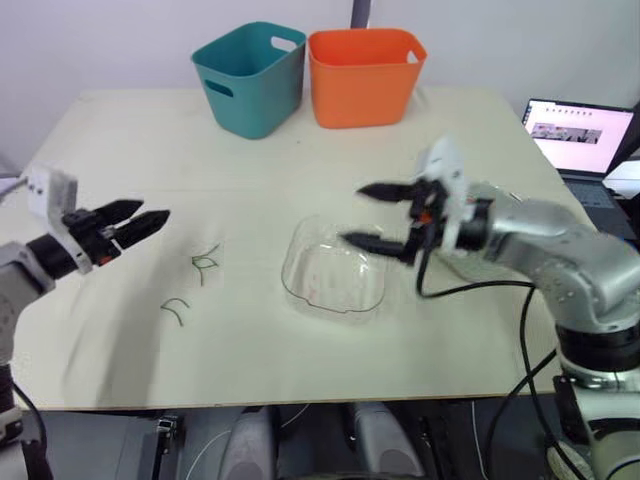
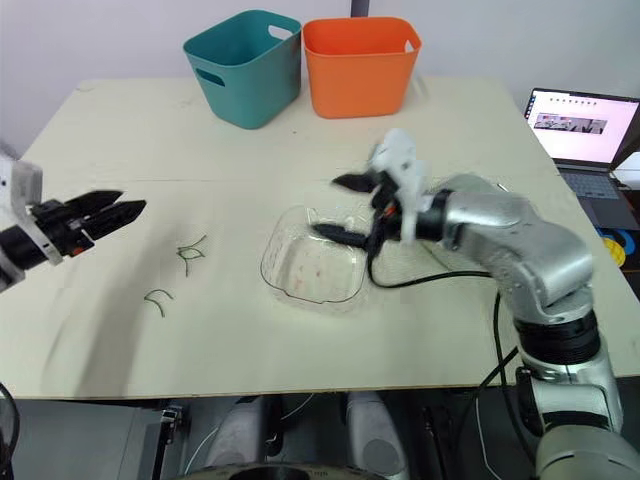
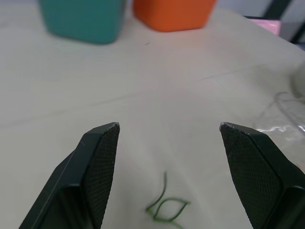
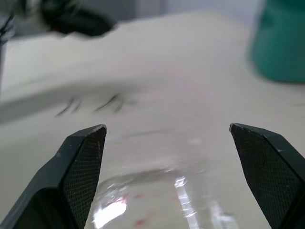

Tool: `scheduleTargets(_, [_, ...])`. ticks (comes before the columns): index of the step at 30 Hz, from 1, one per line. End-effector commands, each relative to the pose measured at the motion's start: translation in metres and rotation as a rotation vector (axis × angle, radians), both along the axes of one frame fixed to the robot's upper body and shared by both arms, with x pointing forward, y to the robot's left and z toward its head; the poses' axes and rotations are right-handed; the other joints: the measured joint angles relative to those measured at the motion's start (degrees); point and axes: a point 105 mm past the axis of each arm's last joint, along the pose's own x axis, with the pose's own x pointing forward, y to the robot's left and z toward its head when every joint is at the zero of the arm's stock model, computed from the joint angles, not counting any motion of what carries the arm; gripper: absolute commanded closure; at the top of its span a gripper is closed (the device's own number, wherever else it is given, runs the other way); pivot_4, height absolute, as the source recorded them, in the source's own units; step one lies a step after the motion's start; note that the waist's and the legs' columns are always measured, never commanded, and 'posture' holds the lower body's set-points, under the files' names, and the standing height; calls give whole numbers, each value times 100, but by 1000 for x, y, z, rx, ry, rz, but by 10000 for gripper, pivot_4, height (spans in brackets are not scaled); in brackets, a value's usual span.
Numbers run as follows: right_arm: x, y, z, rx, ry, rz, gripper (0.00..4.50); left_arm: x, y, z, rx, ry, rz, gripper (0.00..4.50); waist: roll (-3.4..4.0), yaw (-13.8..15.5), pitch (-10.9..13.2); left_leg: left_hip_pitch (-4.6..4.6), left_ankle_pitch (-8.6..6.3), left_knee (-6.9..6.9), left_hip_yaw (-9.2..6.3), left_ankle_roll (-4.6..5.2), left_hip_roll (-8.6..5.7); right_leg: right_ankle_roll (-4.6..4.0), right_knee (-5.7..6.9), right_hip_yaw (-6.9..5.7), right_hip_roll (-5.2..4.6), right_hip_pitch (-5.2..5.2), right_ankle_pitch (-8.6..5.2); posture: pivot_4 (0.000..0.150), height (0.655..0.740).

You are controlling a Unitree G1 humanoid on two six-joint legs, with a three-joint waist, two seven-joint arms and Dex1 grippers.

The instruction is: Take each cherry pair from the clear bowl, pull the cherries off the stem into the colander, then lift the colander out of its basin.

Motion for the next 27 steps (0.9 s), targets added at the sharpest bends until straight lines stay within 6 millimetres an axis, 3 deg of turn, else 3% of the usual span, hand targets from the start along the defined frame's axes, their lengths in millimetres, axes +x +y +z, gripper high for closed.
scheduleTargets(1, [7, -71, 28, 164, -82, -228, 0, -5, -33, 35, 27, -141, -125, 5690, 0, 26, 0, -8, 0, 4, 2, 0, -3, 1, -6, 1, -3, -1, 1, 1500, 7400])
scheduleTargets(3, [6, -105, 33, 232, -94, -328, 0, -2, -44, 46, -15, -197, -146, 187, 1, 72, 0, -18, 1, 5, 7, 2, -14, 5, -20, 1, -2, 0, 3, 1500, 7400])
scheduleTargets(6, [-4, -160, 38, 334, -142, -504, 0, 8, -58, 49, -112, -247, -143, 187, 2, 95, 0, -18, 2, 7, 9, 4, -21, 45, -24, 2, 6, 3, 14, 1500, 7400])
scheduleTargets(8, [-9, -176, 35, 337, -159, -578, 0, 13, -59, 41, -145, -238, -132, 187, 2, 96, 0, -10, 2, 8, -2, 5, -19, 58, -23, 1, 19, 14, 16, 1500, 7400])
scheduleTargets(14, [-9, -172, 29, 289, -107, -594, 0, 19, -58, 37, -126, -239, -130, 187, 3, -77, 1, 46, 4, 16, 6, 8, -13, 54, 31, 27, 42, 24, 13, 1500, 7400])
scheduleTargets(18, [-4, -172, 23, 227, 20, -607, 0, 16, -65, 36, -75, -230, -177, 187, 3, -74, 1, 72, 4, 13, 7, 7, -8, 56, 30, 43, 57, 44, 7, 1500, 7400])
scheduleTargets(27, [-5, -142, 22, -264, 196, -449, 0, -11, -84, 51, 149, -241, -366, 187, 8, -73, 4, 64, 2, 4, 30, 6, -5, 54, 21, 55, 52, 24, 4, 1500, 7400])
